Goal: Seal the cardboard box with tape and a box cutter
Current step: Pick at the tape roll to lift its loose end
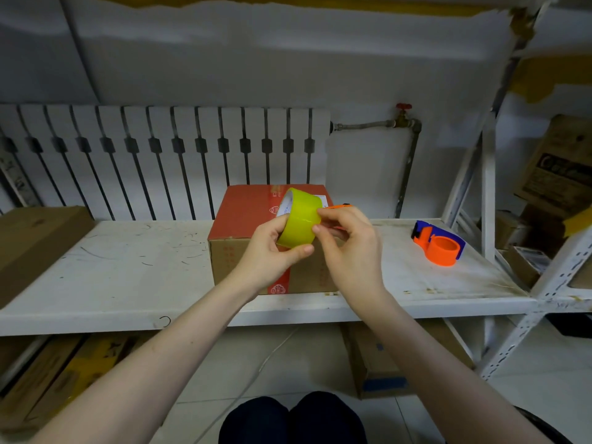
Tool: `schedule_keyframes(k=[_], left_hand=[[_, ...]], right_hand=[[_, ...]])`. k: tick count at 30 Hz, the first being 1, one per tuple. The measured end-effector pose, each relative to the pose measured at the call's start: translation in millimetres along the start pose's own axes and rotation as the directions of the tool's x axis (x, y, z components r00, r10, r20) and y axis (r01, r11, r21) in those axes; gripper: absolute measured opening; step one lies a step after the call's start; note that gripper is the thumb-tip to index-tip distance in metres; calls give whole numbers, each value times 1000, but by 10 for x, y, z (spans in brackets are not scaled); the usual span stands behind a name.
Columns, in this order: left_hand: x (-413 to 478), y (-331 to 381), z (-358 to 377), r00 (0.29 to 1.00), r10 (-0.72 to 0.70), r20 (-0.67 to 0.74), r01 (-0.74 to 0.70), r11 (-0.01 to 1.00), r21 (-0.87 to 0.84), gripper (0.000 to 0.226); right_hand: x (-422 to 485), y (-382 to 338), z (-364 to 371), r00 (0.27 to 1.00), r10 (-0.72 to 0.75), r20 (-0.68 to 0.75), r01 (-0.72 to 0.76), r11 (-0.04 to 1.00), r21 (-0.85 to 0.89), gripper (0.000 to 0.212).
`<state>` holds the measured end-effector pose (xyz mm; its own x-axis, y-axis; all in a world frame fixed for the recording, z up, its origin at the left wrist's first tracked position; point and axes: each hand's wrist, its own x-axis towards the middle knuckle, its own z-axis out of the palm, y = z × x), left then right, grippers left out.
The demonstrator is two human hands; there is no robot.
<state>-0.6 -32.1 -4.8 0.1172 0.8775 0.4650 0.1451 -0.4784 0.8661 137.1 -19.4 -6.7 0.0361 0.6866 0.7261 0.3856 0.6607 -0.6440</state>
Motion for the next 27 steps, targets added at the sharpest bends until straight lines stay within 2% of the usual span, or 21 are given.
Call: schedule_keyframes(k=[5,11,13,14,15,16,18,20,21,23,27], left_hand=[[-38,28,64,988,46,-148,-39,998,50,26],[-45,42,85,979,83,-186,-65,993,103,24],[-43,28,93,977,84,-197,-64,992,105,22],[-41,20,100,977,80,-198,-60,993,104,21],[-39,13,107,978,76,-196,-55,993,107,20],[-34,6,116,978,72,-195,-50,992,112,20],[-28,-1,148,979,68,-192,-45,992,121,20],[-25,1,188,979,69,-190,-47,991,122,21],[-26,2,208,979,71,-191,-48,991,124,22],[-26,-4,243,976,79,-202,-51,989,140,21],[-38,1,323,966,106,-236,-74,987,140,21]], right_hand=[[-37,27,34,995,-72,-63,73,997,9,14],[-24,33,26,991,-120,-57,122,992,17,4],[-11,-2,32,998,-48,-27,49,998,32,4],[-2,-23,37,999,46,-13,-44,995,88,4],[17,-51,38,984,178,5,-176,966,192,4],[47,-70,34,943,329,42,-324,889,325,4],[120,-87,2,804,561,198,-574,642,508,5],[167,-89,-21,685,639,349,-702,451,551,8],[179,-99,-19,655,651,384,-725,396,564,9],[189,-117,7,629,680,378,-735,360,575,9],[217,-164,39,615,734,287,-711,359,605,13]])
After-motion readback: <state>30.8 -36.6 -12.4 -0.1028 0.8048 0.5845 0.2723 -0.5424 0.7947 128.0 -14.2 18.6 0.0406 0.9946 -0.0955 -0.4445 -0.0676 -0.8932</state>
